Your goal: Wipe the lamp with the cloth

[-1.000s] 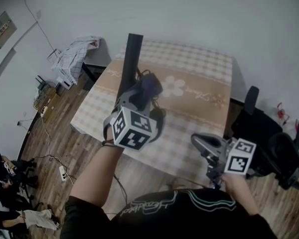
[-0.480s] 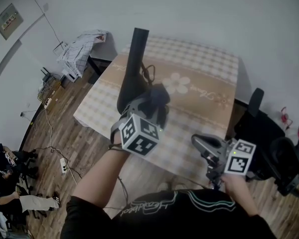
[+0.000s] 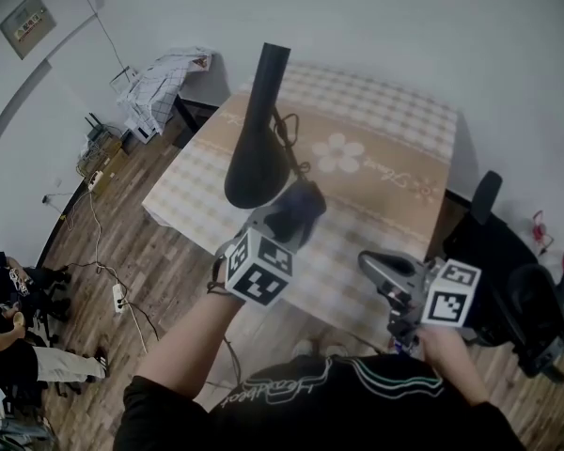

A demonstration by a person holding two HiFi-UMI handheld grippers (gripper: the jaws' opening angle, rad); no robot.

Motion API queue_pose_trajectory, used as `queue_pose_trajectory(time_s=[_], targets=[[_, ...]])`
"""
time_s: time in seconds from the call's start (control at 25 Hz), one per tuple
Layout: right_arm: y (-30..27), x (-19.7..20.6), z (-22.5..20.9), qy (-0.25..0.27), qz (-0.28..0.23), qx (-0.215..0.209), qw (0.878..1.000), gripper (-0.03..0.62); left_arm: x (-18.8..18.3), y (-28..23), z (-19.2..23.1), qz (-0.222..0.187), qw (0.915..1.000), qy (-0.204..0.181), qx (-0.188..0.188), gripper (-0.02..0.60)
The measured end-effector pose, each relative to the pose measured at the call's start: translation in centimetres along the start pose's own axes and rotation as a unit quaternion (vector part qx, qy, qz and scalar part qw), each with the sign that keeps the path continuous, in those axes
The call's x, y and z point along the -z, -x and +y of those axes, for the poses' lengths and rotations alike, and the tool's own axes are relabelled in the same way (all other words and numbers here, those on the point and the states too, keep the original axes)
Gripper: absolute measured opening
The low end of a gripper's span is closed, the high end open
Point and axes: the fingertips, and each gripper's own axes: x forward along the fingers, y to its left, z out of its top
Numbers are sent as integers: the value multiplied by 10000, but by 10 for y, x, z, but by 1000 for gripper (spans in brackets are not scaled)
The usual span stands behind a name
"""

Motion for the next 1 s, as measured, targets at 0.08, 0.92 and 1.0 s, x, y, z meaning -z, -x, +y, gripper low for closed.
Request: queue_pose_trajectory(time_s=[0.08,0.92,1.0], targets=[[-1,-1,2,23,17,-58,10000,11,3,8,-8,-21,10000,50,76,72],[-34,-23,20,470,-175,192,9986,11,-46,117,68,-1692,9849,360,-111,72],[-43,-26,22,512,-221,285,9980,11,-54,126,85,-1890,9815,232,-181,72]])
